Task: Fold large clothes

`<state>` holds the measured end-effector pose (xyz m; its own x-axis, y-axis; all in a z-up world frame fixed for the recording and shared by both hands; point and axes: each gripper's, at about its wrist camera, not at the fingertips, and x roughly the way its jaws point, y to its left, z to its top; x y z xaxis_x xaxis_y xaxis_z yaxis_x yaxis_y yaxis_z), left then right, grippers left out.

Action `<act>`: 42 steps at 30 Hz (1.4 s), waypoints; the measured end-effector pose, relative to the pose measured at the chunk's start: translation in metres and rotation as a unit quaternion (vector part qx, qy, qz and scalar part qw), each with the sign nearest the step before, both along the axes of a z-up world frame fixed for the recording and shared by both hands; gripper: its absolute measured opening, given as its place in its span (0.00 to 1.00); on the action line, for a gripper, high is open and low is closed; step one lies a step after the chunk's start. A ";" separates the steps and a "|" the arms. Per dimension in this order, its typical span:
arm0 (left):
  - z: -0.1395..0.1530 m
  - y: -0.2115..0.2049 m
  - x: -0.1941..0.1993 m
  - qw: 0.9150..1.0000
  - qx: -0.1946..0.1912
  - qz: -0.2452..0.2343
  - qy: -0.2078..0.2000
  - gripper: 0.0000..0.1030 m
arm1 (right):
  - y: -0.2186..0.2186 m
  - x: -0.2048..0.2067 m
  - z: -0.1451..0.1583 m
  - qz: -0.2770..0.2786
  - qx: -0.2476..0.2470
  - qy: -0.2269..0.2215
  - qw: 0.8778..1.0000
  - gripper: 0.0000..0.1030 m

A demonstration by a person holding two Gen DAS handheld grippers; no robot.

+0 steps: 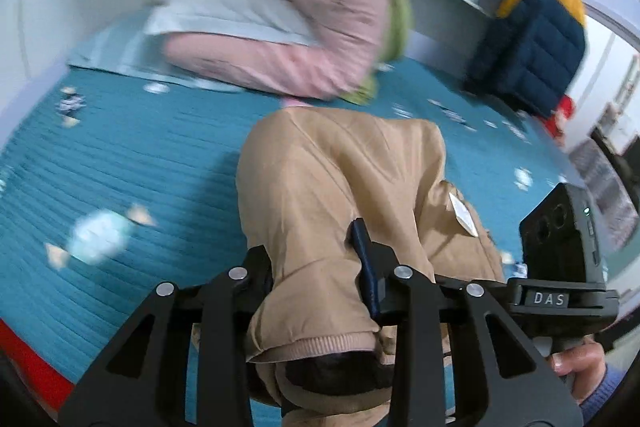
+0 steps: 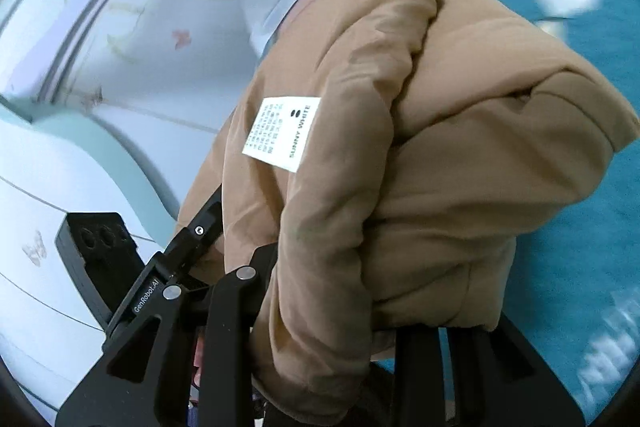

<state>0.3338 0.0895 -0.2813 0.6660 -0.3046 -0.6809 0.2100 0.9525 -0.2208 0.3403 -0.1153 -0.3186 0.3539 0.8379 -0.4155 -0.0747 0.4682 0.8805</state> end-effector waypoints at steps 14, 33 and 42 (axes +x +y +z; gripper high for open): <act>-0.017 0.160 0.091 0.990 0.026 0.129 0.045 0.31 | 0.138 0.108 -0.024 0.009 -0.111 0.010 0.994 0.38; -0.024 0.125 0.030 0.976 0.090 0.196 0.041 0.82 | 0.053 0.065 -0.061 -0.099 -0.211 0.042 0.972 0.79; 0.026 0.092 -0.019 0.975 0.093 0.198 0.035 0.87 | 0.043 0.043 -0.025 -0.079 -0.277 0.021 0.957 0.79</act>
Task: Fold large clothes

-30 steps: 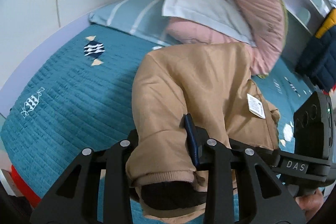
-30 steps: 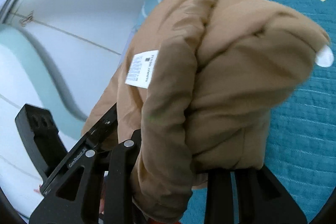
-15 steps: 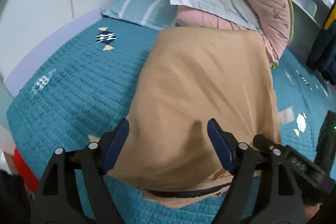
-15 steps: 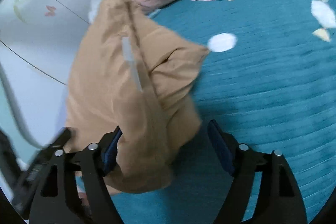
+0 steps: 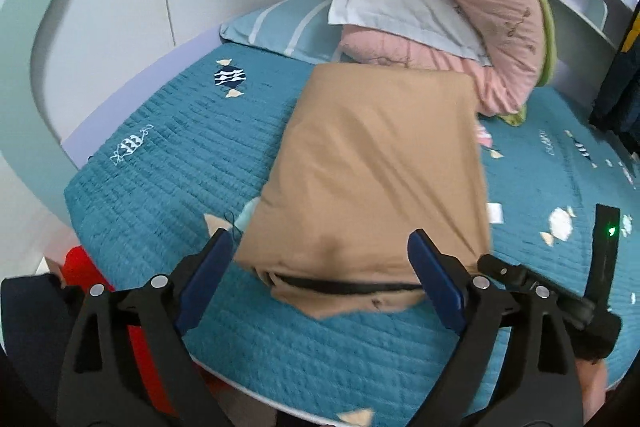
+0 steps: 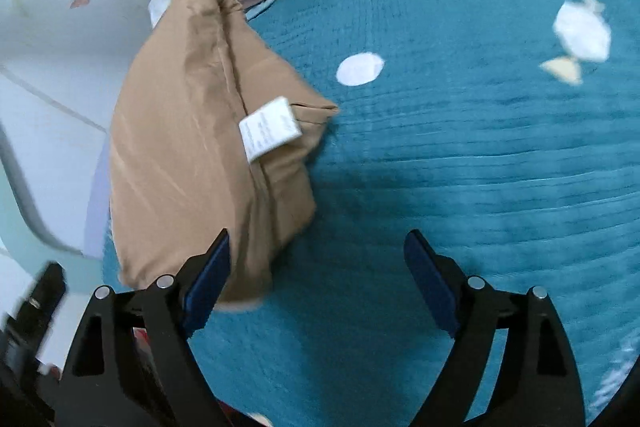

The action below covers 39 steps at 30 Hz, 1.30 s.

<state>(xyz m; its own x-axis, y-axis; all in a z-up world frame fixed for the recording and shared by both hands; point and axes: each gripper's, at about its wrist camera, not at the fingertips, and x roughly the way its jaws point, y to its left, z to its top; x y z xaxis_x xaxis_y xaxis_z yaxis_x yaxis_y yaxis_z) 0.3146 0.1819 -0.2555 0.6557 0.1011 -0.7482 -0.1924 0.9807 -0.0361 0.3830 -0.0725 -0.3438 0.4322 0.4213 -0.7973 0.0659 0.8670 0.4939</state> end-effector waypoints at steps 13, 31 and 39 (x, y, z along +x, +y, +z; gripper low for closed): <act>0.099 -0.084 -0.124 0.998 0.012 -0.027 -0.056 0.91 | -0.082 -0.129 0.139 0.032 -0.044 -0.122 0.991 0.82; 0.217 -0.178 -0.273 0.972 0.103 -0.064 -0.200 0.95 | -0.115 -0.312 0.287 0.007 -0.147 -0.335 0.931 0.92; 0.242 -0.195 -0.314 0.959 0.107 -0.084 -0.249 0.95 | -0.122 -0.350 0.317 -0.006 -0.149 -0.381 0.913 0.93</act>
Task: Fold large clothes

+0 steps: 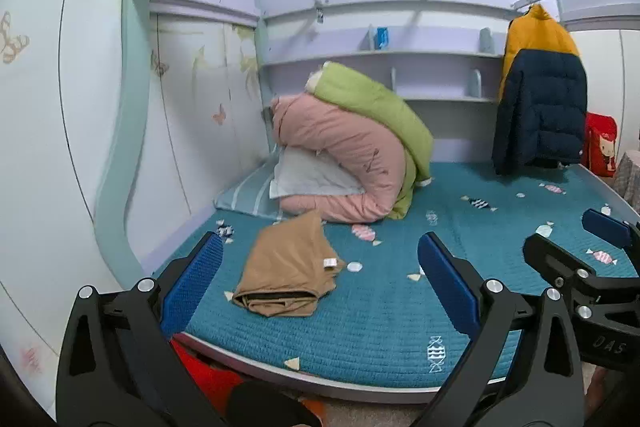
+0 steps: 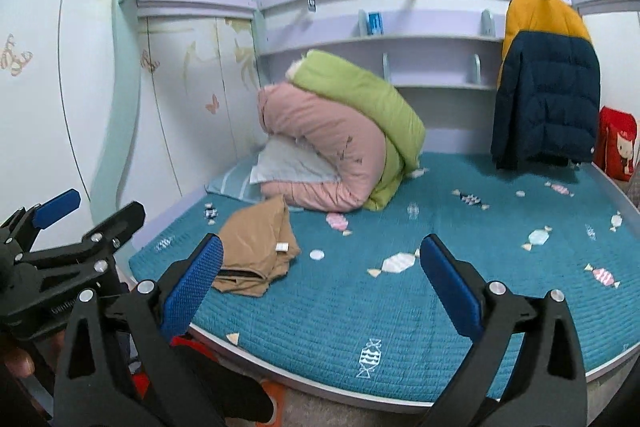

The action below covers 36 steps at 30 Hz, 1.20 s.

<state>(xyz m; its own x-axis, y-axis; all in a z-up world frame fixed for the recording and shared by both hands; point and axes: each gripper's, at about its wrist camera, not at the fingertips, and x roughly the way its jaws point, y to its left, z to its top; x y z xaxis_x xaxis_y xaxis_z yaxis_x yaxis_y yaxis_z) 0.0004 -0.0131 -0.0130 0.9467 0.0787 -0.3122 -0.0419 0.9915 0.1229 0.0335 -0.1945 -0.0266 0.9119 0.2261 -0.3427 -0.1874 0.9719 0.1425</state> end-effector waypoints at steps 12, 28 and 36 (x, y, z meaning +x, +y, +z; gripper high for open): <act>0.018 -0.013 -0.029 0.999 0.011 0.000 -0.044 0.95 | -0.011 -0.023 0.019 -0.009 0.012 -0.035 0.999 0.93; 0.029 -0.012 -0.043 0.998 0.000 -0.007 -0.065 0.95 | -0.015 -0.037 0.029 -0.016 0.013 -0.055 0.998 0.93; 0.030 -0.011 -0.046 0.998 -0.003 -0.005 -0.069 0.95 | -0.014 -0.040 0.030 -0.016 0.013 -0.058 0.998 0.93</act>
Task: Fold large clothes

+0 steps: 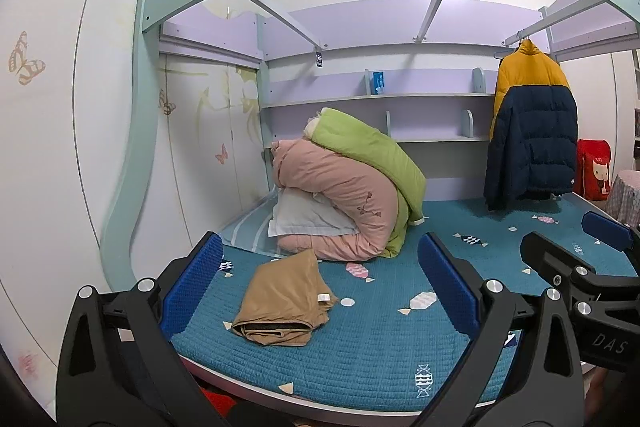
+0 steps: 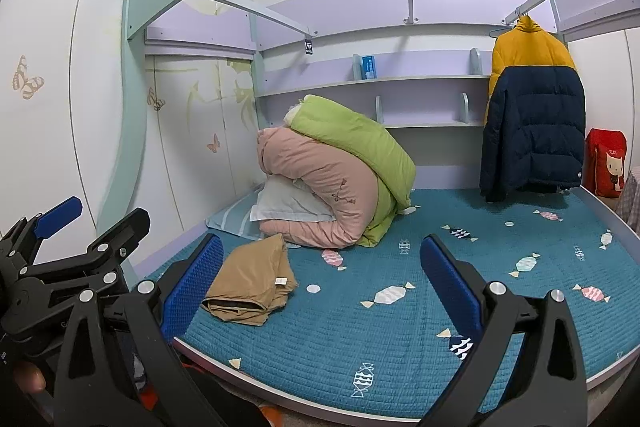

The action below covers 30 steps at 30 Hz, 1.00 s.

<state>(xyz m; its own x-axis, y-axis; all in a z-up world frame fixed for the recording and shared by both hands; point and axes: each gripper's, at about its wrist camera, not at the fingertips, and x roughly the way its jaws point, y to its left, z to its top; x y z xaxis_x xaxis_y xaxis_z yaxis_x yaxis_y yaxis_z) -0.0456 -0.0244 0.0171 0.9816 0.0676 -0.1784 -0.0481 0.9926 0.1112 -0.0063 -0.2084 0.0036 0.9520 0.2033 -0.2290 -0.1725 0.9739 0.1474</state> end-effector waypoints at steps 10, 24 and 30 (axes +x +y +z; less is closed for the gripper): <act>0.000 0.001 -0.001 1.000 -0.003 -0.004 -0.005 0.95 | 0.000 -0.002 0.004 -0.004 -0.002 -0.005 1.000 0.93; 0.001 0.000 -0.002 1.000 -0.006 -0.003 -0.006 0.95 | -0.001 -0.003 0.005 -0.005 -0.002 -0.006 1.000 0.93; 0.002 0.000 -0.004 1.000 -0.011 -0.004 -0.010 0.95 | -0.001 -0.002 0.006 -0.005 -0.003 -0.007 1.000 0.93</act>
